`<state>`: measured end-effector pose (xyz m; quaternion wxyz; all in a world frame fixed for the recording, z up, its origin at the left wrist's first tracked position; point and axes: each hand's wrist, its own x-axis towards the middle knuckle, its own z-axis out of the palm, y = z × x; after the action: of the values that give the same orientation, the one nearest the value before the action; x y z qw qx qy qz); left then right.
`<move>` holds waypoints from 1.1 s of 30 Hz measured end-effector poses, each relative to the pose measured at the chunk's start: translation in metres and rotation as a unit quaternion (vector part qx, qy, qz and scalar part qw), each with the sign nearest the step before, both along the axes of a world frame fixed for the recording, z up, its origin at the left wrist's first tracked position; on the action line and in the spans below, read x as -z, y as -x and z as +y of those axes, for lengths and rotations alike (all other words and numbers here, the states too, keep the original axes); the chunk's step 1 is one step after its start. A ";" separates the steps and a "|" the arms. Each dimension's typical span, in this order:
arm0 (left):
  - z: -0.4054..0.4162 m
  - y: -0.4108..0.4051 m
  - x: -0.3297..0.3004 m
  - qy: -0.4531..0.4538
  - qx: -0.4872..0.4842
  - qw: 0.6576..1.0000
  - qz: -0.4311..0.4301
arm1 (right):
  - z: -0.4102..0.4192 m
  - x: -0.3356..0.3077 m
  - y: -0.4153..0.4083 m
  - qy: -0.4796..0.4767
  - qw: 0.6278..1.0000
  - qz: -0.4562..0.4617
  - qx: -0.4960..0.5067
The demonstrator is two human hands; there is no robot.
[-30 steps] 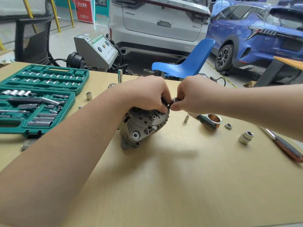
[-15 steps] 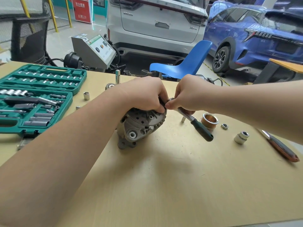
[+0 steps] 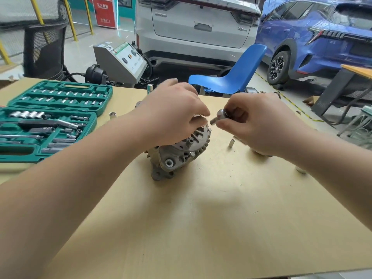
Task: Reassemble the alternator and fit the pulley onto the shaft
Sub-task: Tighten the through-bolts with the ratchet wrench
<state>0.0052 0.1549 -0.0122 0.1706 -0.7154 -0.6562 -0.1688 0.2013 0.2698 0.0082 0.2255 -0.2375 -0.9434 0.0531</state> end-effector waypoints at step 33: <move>0.015 0.007 -0.015 0.270 0.085 0.959 -0.030 | -0.013 0.016 -0.017 0.073 0.994 -0.059 -0.055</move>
<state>-0.0022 0.1695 0.0026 -0.0634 -0.7827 -0.6188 -0.0204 0.2184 0.2564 -0.0076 0.1481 -0.2037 -0.9603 0.1199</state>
